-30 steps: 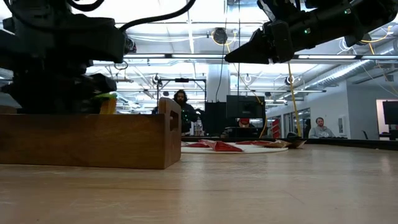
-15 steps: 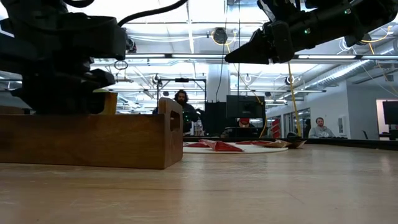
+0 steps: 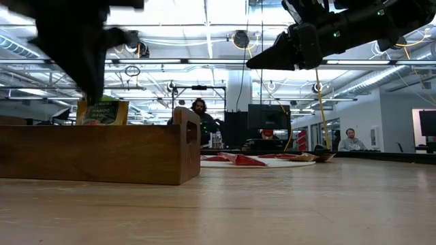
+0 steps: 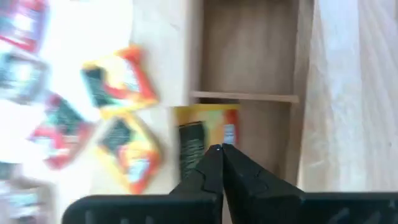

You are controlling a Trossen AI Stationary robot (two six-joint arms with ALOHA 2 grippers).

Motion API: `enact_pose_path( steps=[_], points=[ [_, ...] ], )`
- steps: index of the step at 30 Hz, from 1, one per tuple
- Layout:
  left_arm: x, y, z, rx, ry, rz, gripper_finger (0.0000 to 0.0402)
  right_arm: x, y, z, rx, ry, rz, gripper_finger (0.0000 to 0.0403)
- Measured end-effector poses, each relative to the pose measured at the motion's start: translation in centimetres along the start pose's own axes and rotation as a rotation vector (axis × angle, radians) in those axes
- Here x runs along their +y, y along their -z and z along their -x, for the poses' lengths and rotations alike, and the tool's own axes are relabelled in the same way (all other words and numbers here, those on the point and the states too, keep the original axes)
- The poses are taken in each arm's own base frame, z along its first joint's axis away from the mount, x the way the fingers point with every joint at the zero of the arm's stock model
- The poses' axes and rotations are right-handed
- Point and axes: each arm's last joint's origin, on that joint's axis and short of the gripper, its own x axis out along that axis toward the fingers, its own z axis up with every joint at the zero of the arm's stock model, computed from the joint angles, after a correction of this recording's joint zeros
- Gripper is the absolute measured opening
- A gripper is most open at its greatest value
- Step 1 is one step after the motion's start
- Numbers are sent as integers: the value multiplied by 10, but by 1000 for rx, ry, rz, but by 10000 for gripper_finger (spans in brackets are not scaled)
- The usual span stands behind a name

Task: Pick & Place Tea
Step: Put the orange tea bag into the middle section of the wooden organizer

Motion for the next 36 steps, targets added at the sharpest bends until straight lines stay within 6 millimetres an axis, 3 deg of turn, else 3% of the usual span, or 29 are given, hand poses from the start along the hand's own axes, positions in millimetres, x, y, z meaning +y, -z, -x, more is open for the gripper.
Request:
enact_pose_path(
  steps=[3,7,11,17,22,29,36],
  points=[
    [13,6,15,-28,-97,100,34,0,1,0,7,-1,3,61],
    [48,19,27,46,-220,305,75,0,3,0,24,-4,11,61],
    [79,20,24,119,-229,456,135,-2,5,-1,46,3,18,61],
    [113,4,-7,205,-64,449,228,-6,23,2,77,17,33,61],
    [137,-6,-34,207,13,404,272,-10,43,10,66,43,18,61],
    [160,-5,-70,316,76,488,278,-10,55,20,12,60,19,61],
    [150,-3,-112,468,196,506,263,-10,61,24,11,60,23,61]
  ],
)
